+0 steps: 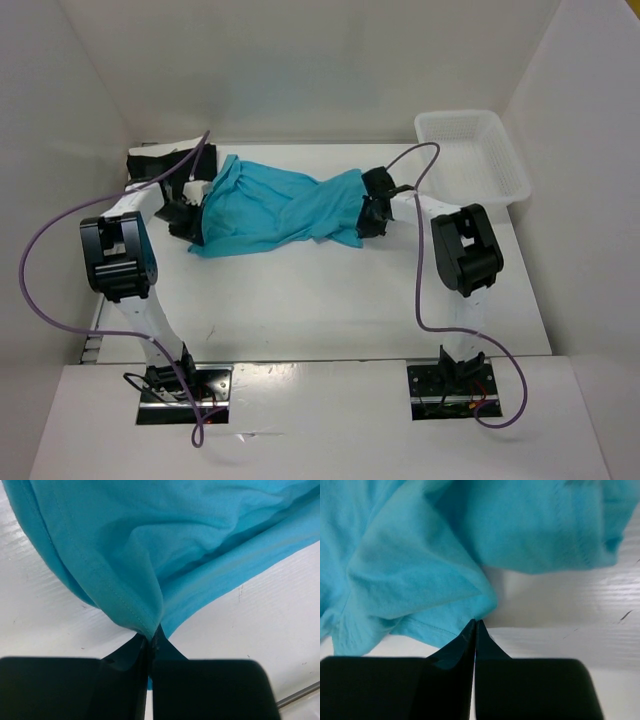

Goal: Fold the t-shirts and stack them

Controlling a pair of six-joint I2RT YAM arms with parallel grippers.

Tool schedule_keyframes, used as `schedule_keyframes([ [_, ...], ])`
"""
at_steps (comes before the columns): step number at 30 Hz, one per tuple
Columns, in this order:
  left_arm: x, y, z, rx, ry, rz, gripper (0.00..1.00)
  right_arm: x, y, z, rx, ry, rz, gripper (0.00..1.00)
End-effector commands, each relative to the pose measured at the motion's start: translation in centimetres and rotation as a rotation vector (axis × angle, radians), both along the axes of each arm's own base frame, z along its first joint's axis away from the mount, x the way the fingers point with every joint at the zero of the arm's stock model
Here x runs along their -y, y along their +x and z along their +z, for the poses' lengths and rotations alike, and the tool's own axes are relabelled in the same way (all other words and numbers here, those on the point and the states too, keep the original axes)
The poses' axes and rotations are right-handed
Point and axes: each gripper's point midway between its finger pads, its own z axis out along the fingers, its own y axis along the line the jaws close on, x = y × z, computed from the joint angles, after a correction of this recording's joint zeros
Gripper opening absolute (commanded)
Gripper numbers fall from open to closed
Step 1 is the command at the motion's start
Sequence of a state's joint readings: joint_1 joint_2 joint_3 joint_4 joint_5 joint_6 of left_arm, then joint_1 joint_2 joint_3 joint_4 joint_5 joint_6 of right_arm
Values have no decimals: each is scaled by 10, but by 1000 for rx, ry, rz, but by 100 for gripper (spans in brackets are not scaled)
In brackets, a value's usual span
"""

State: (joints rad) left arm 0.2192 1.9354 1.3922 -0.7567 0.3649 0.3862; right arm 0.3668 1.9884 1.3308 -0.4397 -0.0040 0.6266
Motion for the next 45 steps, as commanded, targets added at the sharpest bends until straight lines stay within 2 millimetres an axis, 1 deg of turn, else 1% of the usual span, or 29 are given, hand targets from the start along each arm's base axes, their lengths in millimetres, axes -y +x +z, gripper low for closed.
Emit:
schedule_keyframes([
  [1, 6, 23, 22, 63, -48, -13, 4, 20, 19, 3, -4, -6, -14, 0],
  [2, 7, 32, 29, 69, -62, -9, 4, 25, 36, 21, 46, -28, 10, 0],
  [3, 6, 44, 40, 95, -70, -13, 4, 26, 68, 65, 135, -32, 12, 0],
  [4, 0, 80, 71, 196, -59, -21, 4, 42, 89, 92, 196, -76, -19, 0],
  [5, 2, 91, 92, 229, -79, -19, 4, 52, 105, 124, 261, -106, -18, 0],
  [6, 2, 106, 110, 275, -88, -10, 3, 58, 129, 184, 365, -105, -42, 0],
  [7, 1, 120, 138, 351, -87, -11, 1, 76, 137, 217, 422, -116, -77, 0],
  [9, 3, 139, 202, 514, -92, -19, 1, 92, 139, 287, 526, -114, -112, 0],
  [11, 8, 138, 228, 567, -112, -20, 0, 103, 120, 325, 551, -149, -133, 0],
  [13, 17, 123, 234, 564, -144, -37, 0, 100, 107, 333, 545, -188, -140, 0],
  [15, 22, 98, 213, 498, -149, -47, 0, 96, 82, 324, 505, -211, -133, 0],
  [16, 22, 89, 203, 470, -143, -47, 0, 96, 68, 276, 389, -252, -106, 0],
  [17, 19, 77, 203, 469, -107, -51, 0, 99, 53, 308, 497, -212, -134, 0],
  [18, 18, 66, 192, 434, -92, -53, 0, 98, 40, 301, 492, -187, -136, 0],
  [19, 19, 47, 162, 354, -86, -52, 0, 95, 15, 247, 372, -173, -102, 0],
  [21, 15, 18, 146, 307, -32, -71, 0, 101, -33, 215, 307, -125, -122, 0],
  [22, 19, -13, 110, 191, -45, -76, 0, 97, -52, 199, 262, -91, -112, 0],
  [24, 21, -45, 83, 120, -32, -115, 0, 89, -101, 155, 148, -59, -109, 0],
  [27, 30, -107, 25, -87, -61, -137, 0, 69, -155, 101, 3, 26, -106, 0],
  [28, 26, -109, 14, -107, -66, -150, 0, 50, -168, 103, 4, 31, -55, 0],
  [34, 18, -117, -5, -202, -86, -120, 0, 34, -172, 80, -61, 42, -60, 0],
  [36, 16, -107, -5, -205, -87, -120, 0, 40, -144, 97, 19, 31, -55, 0],
  [37, 11, -81, 12, -152, -69, -130, 0, 47, -125, 96, 29, 14, -61, 0],
  [39, 17, -37, 33, -96, -83, -157, 0, 79, -58, 145, 165, 13, -79, 0],
  [40, 12, 20, 96, 86, -54, -166, 0, 87, -11, 192, 252, 11, -92, 0],
  [42, 15, 78, 155, 265, -59, -160, 0, 122, 34, 259, 395, -60, -163, 0],
  [43, 21, 99, 197, 367, -77, -114, 0, 128, 49, 294, 472, -95, -168, 0],
  [44, 21, 117, 239, 488, -74, -94, 0, 133, 64, 369, 631, -98, -199, 0],
  [45, 24, 138, 277, 627, -70, -91, 0, 145, 66, 401, 701, -138, -248, 0],
])
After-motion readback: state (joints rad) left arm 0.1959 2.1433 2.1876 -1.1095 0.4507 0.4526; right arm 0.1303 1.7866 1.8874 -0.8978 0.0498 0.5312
